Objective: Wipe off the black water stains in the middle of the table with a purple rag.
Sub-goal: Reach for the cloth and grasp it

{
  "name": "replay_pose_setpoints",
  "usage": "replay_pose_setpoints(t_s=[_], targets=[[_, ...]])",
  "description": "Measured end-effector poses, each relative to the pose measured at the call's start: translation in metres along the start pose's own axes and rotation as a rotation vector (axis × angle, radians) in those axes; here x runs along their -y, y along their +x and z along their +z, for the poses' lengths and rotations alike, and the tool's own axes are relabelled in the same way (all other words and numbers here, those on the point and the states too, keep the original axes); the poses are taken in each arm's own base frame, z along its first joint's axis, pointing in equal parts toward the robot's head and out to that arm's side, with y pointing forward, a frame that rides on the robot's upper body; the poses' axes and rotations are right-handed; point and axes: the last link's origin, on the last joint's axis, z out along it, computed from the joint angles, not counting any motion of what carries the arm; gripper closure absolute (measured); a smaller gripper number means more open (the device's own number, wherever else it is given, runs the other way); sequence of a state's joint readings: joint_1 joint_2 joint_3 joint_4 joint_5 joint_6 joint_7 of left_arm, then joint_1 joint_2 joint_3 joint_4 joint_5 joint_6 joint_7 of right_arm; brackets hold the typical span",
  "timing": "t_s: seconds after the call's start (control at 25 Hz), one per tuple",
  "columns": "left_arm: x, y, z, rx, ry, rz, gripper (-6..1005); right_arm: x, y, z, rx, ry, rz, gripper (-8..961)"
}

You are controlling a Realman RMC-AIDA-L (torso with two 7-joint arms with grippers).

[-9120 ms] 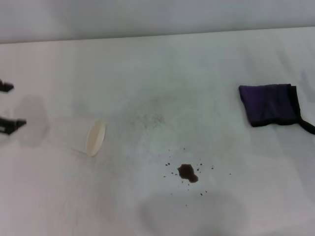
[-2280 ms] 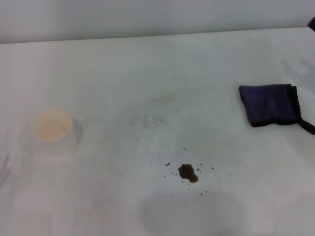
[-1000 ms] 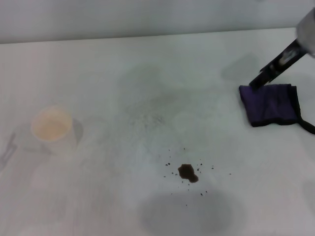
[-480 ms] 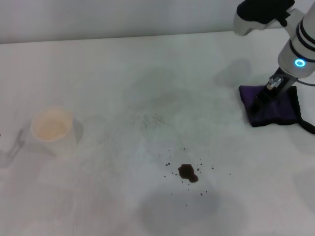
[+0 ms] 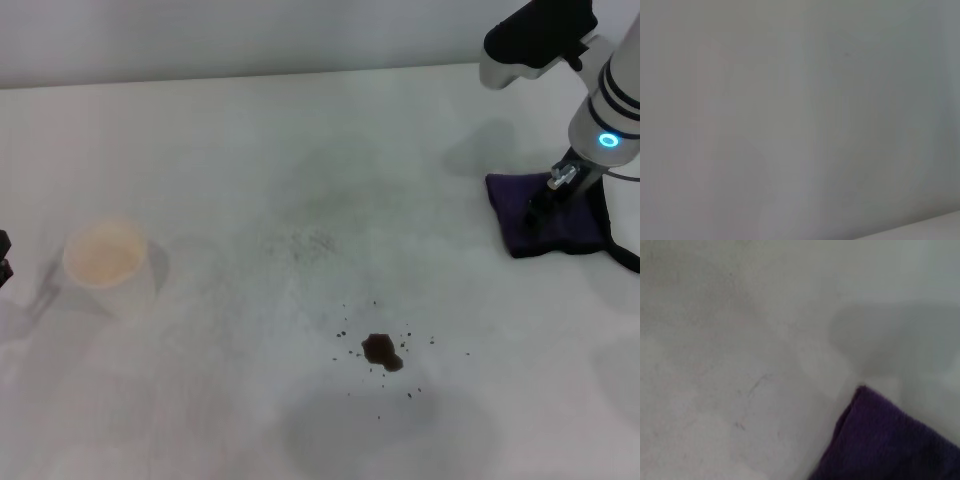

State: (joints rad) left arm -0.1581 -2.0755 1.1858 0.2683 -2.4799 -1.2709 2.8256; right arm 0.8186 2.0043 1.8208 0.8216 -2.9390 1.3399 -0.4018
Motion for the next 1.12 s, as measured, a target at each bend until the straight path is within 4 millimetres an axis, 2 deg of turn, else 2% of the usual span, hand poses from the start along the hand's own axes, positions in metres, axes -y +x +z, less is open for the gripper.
replay_pose_setpoints(t_s=[0.24, 0.44, 1.12], targets=[[0.0, 0.0, 0.0, -0.001, -0.001, 0.0, 114, 0.001, -0.001, 0.008, 0.005, 0.007, -0.001, 390], [-0.002, 0.0, 0.001, 0.0, -0.009, 0.002, 114, 0.002, -0.003, 0.015, -0.01, 0.014, -0.007, 381], [-0.004, 0.003, 0.007, -0.009, -0.027, 0.008, 115, 0.002, 0.001, 0.023, -0.05, 0.048, -0.043, 479]])
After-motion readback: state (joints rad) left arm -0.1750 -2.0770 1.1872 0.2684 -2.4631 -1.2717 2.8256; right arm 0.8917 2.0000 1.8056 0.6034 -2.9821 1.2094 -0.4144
